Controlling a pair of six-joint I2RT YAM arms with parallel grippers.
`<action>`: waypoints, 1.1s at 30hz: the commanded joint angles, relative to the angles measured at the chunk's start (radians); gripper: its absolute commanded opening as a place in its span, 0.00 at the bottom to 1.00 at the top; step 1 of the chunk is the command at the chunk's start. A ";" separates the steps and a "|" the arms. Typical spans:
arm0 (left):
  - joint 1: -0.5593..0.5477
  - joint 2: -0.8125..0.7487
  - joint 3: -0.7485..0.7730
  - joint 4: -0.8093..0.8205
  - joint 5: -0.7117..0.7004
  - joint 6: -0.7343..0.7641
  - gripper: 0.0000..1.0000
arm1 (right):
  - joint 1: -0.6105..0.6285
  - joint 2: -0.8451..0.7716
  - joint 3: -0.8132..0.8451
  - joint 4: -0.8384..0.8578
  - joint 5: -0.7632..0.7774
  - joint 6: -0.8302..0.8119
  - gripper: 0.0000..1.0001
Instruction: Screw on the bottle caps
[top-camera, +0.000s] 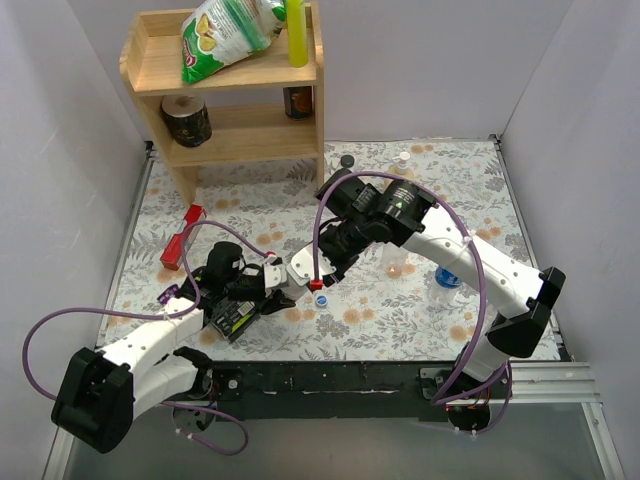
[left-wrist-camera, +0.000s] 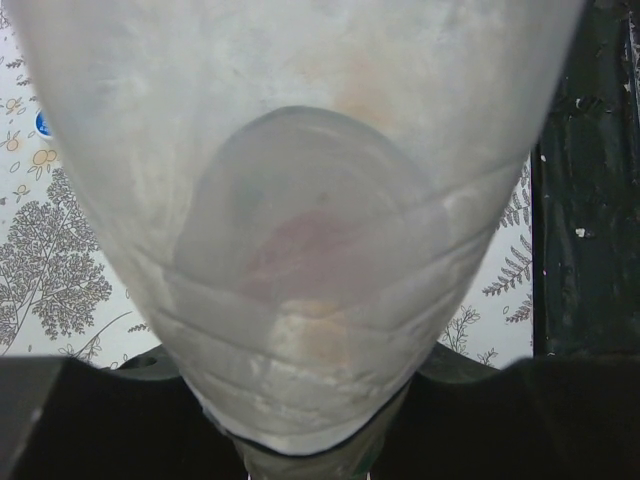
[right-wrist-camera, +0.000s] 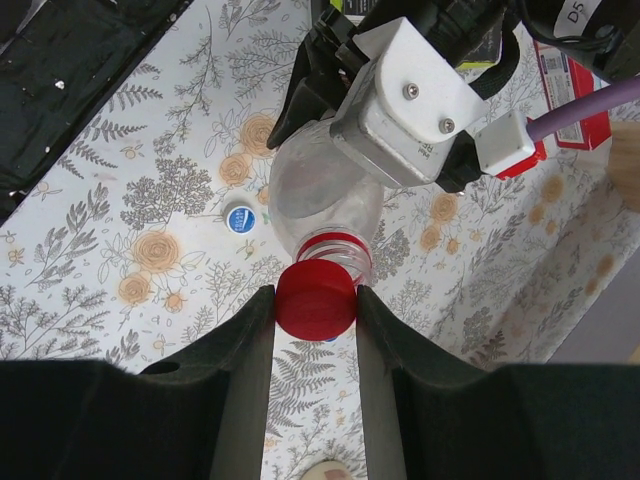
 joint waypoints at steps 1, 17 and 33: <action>-0.008 -0.006 0.034 0.115 0.050 -0.022 0.00 | 0.003 -0.017 -0.053 0.023 -0.045 0.011 0.18; -0.016 -0.043 0.026 0.057 0.047 0.113 0.00 | -0.025 0.006 -0.024 0.035 -0.025 0.050 0.18; -0.017 -0.069 -0.015 0.319 -0.048 -0.074 0.00 | -0.014 0.097 -0.019 0.028 -0.028 0.175 0.17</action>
